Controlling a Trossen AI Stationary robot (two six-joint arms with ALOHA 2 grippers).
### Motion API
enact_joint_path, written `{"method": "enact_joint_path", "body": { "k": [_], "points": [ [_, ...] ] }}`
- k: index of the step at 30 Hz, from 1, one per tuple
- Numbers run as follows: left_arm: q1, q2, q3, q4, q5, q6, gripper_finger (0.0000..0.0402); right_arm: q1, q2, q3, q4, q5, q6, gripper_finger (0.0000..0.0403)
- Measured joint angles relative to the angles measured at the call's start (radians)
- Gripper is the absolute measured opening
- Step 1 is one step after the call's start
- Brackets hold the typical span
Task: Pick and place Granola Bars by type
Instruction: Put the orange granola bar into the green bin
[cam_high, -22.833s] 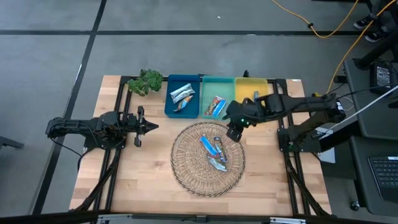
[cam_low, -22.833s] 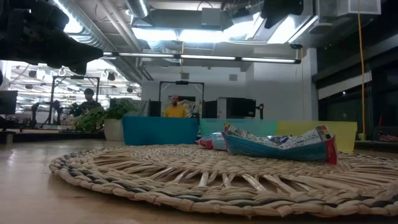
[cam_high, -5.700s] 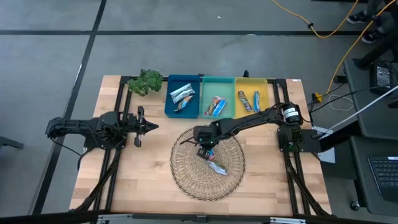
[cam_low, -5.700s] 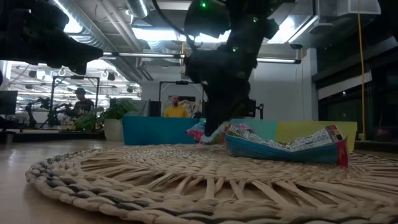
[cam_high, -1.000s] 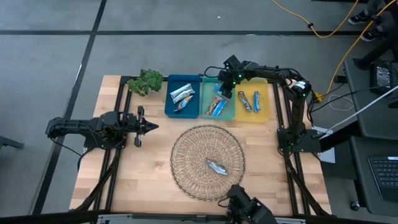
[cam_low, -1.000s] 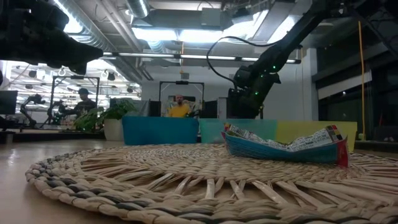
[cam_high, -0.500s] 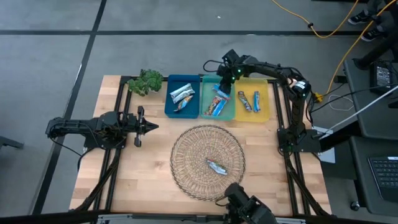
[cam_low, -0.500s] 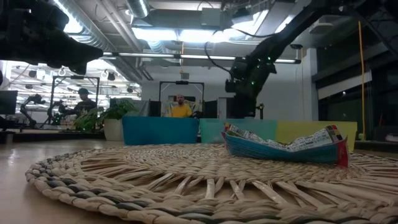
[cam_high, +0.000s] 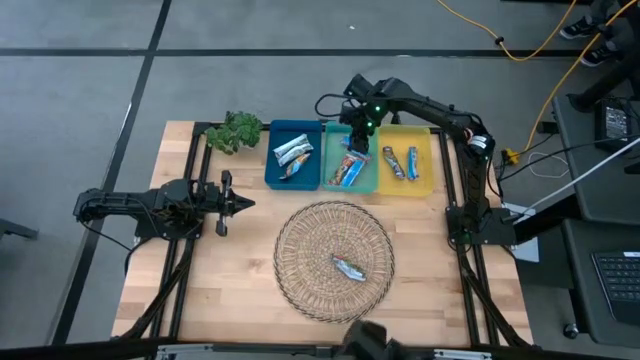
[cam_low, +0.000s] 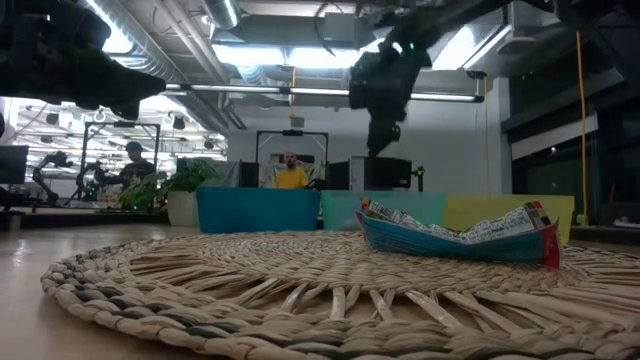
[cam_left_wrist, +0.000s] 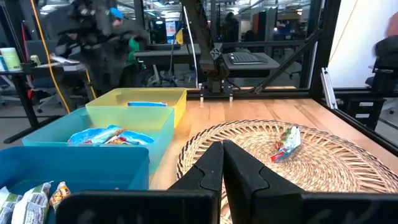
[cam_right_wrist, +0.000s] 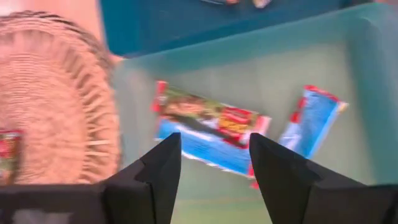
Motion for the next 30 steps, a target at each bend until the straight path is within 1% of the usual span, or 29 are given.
{"method": "enact_joint_path", "body": {
  "k": [7,18,22,27,30],
  "points": [
    [0.000,0.000,0.000,0.000,-0.001,0.000,0.0004,0.141,-0.102,0.009,-0.020,0.012,0.108,0.0193],
    [0.000,0.000,0.000,0.000,0.001,0.000,0.0004,0.429,-0.316,0.010,-0.024,0.276,0.374,0.0193],
    [0.000,0.000,0.000,0.000,0.001,0.000,0.0004,0.524,-0.373,0.010,-0.057,0.366,0.471,0.0193],
    [0.000,0.000,0.000,0.000,0.002,0.000,0.0004,0.623,-0.420,0.010,-0.118,0.414,0.564,0.0193],
    [0.000,0.000,0.000,0.000,0.002,0.000,0.0004,0.675,-0.436,0.010,-0.144,0.416,0.593,0.0193]
  ]
}}
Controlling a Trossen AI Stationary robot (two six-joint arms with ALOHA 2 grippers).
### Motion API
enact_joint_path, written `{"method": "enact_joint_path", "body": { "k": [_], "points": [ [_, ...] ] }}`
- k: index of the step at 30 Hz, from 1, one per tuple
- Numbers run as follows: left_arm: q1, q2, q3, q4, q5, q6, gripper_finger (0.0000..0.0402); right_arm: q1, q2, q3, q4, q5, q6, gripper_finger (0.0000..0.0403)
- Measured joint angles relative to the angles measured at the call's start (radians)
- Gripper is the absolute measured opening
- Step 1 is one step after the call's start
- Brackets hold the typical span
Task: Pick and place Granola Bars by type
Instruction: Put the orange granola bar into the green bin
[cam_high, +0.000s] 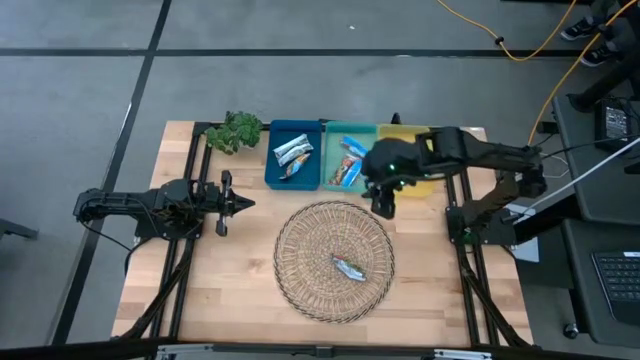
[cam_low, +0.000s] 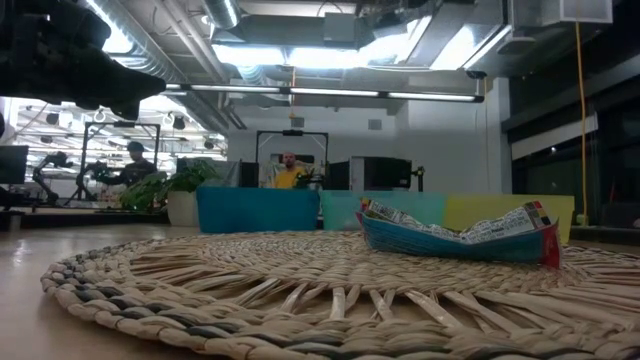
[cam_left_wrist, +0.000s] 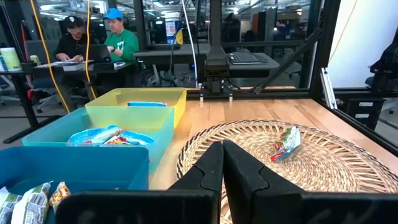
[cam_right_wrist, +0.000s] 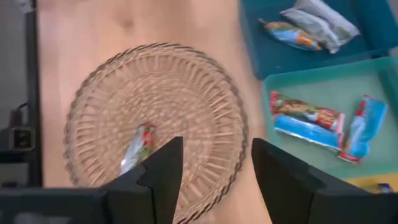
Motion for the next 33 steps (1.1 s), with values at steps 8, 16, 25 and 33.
{"method": "enact_joint_path", "body": {
  "k": [8,16,25,33],
  "points": [
    [0.000,0.000,0.000,0.000,0.000,0.000,0.0004,0.150,-0.013,-0.002,-0.046,-0.001,-0.031,0.0193],
    [0.000,0.000,0.000,0.000,0.000,0.000,0.0004,0.268,-0.015,-0.134,-0.003,-0.008,0.021,0.0193],
    [0.000,0.000,0.000,0.000,-0.001,0.000,0.0004,0.331,-0.013,-0.456,0.266,-0.012,0.059,0.0193],
    [0.000,0.000,0.000,0.000,-0.001,0.000,0.0004,0.340,-0.012,-0.640,0.562,-0.029,0.181,0.0194]
  ]
}}
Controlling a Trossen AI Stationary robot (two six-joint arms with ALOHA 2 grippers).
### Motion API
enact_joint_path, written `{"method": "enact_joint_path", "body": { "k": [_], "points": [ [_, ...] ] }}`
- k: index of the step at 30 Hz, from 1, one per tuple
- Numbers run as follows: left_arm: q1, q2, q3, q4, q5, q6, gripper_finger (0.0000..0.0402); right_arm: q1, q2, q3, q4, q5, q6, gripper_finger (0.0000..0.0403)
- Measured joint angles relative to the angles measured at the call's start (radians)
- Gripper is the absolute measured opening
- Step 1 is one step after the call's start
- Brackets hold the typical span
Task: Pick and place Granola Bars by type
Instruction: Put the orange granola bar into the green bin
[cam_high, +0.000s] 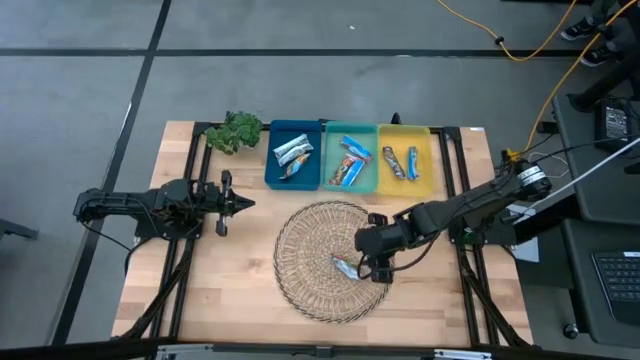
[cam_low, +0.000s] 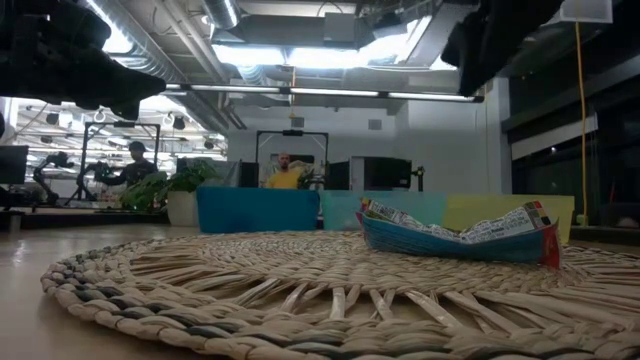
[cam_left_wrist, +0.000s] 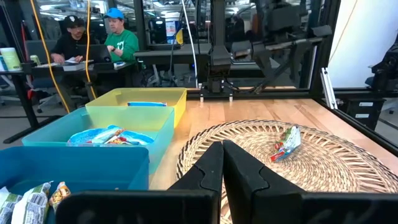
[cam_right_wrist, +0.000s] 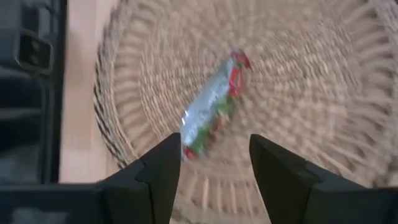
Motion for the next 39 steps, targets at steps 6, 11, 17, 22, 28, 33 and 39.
{"method": "enact_joint_path", "body": {
  "k": [6,11,17,22,28,33,39],
  "points": [
    [0.000,0.000,0.000,0.000,0.000,0.000,0.0004,0.014,-0.001,-0.077,0.211,0.001,0.055,0.0231],
    [0.000,0.000,0.000,0.000,0.000,0.000,0.0004,0.040,0.031,-0.126,0.264,0.001,0.105,0.0299],
    [0.000,0.000,0.000,0.000,0.000,0.000,0.0004,0.074,0.123,-0.140,0.271,0.007,0.180,0.0348],
    [0.000,0.000,0.000,0.000,0.000,0.000,0.0004,0.083,0.207,-0.140,0.281,0.023,0.238,0.0352],
    [0.000,0.000,0.000,0.000,0.000,0.000,0.0004,0.083,0.272,-0.140,0.282,0.047,0.263,0.0352],
    [0.000,0.000,0.000,0.000,0.001,0.000,0.0004,0.083,0.299,-0.137,0.284,0.065,0.263,0.0330],
    [0.000,0.000,0.000,0.000,0.001,0.000,0.0004,0.083,0.294,-0.138,0.284,0.072,0.263,0.0250]
  ]
}}
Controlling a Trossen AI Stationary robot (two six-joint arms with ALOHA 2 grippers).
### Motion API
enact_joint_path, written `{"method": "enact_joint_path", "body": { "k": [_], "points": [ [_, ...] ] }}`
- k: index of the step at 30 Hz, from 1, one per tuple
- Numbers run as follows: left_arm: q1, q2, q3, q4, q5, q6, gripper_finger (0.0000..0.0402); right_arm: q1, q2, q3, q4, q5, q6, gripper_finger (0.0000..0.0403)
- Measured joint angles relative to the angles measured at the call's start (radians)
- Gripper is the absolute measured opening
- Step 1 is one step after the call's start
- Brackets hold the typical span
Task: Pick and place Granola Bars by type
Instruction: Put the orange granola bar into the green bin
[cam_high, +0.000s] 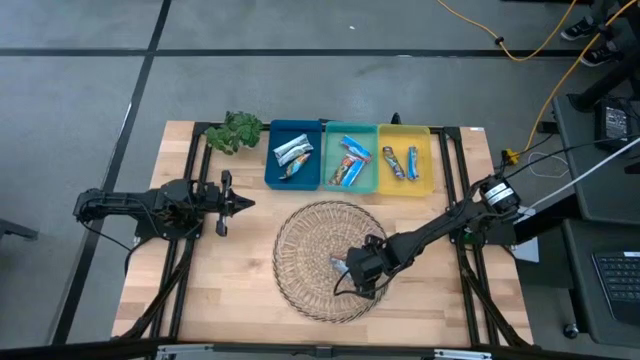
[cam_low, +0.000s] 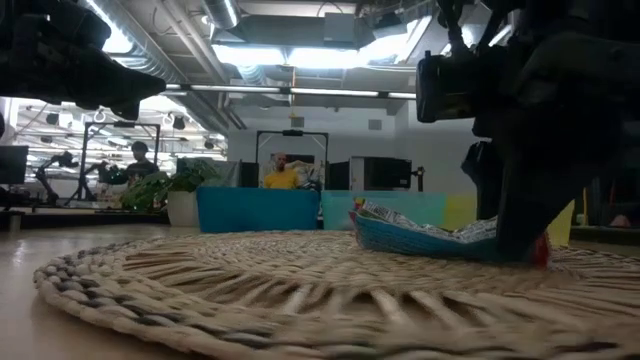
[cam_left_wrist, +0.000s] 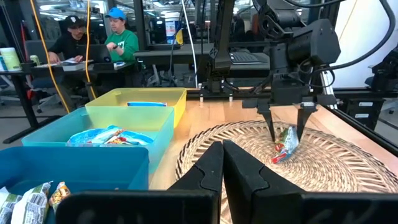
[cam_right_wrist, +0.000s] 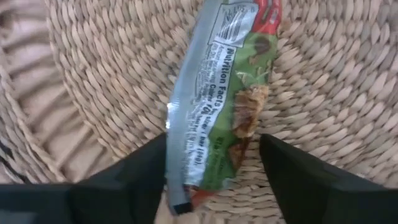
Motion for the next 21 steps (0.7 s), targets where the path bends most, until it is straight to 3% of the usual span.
{"method": "enact_joint_path", "body": {
  "k": [7,11,15,21],
  "points": [
    [0.000,0.000,0.000,0.000,0.000,0.000,0.0004,0.000,0.000,-0.001,-0.002,-0.020,0.000,0.0130],
    [0.000,0.000,0.000,0.000,0.000,0.000,0.0004,0.000,-0.001,-0.001,-0.002,-0.038,-0.001,0.0082],
    [0.000,0.000,0.000,0.000,0.000,0.000,0.0004,0.000,-0.008,-0.001,-0.007,-0.046,0.000,0.0063],
    [0.000,0.000,0.000,0.000,0.000,0.000,0.0004,0.000,-0.064,-0.001,-0.027,-0.048,0.017,0.0067]
  ]
}}
